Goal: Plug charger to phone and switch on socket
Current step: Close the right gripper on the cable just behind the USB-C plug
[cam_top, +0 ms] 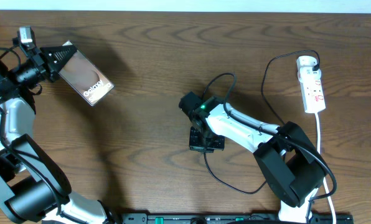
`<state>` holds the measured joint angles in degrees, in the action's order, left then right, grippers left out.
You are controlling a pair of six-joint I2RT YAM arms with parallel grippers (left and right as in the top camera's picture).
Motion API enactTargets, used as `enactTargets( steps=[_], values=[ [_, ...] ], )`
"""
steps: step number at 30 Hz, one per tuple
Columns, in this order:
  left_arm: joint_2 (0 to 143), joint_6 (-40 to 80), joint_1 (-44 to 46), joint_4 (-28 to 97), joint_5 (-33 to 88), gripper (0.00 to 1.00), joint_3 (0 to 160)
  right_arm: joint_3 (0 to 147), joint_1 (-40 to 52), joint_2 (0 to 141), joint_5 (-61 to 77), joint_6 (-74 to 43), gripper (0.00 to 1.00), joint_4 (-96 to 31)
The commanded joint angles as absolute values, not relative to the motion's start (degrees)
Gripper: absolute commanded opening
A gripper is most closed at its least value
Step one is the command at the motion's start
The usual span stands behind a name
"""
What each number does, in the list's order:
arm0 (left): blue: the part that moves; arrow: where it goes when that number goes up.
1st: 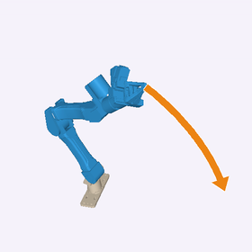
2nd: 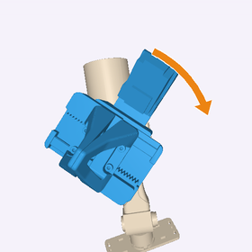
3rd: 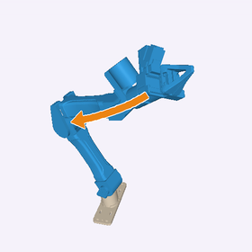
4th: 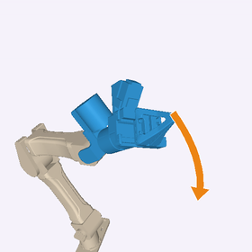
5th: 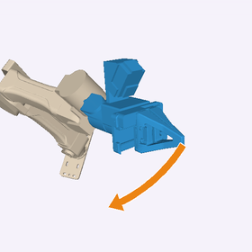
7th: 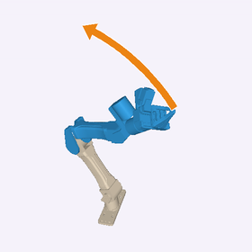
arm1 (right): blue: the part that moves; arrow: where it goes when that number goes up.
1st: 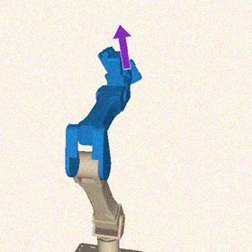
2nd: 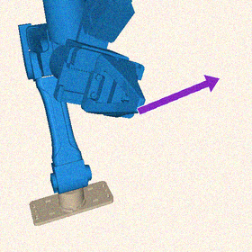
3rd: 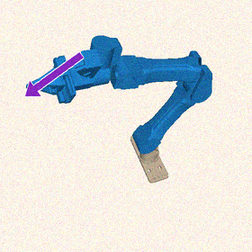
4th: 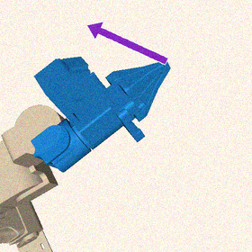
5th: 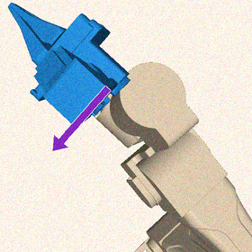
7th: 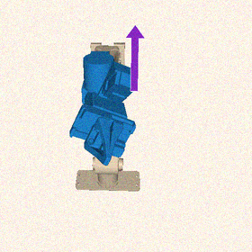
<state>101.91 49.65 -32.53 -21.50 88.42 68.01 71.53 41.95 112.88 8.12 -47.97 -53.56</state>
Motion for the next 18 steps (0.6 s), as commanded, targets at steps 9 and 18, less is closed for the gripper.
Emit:
enactTargets(
  steps=[9,18],
  values=[
    [101.62,50.00,-32.60,-21.50,90.15,0.07,68.36,71.18,42.96,114.52,11.20,-43.13,0.01,-57.39],
    [101.62,49.95,-32.62,-21.06,90.15,0.07,68.36,67.75,42.94,114.52,10.92,-37.04,0.06,-62.63]
  ],
)
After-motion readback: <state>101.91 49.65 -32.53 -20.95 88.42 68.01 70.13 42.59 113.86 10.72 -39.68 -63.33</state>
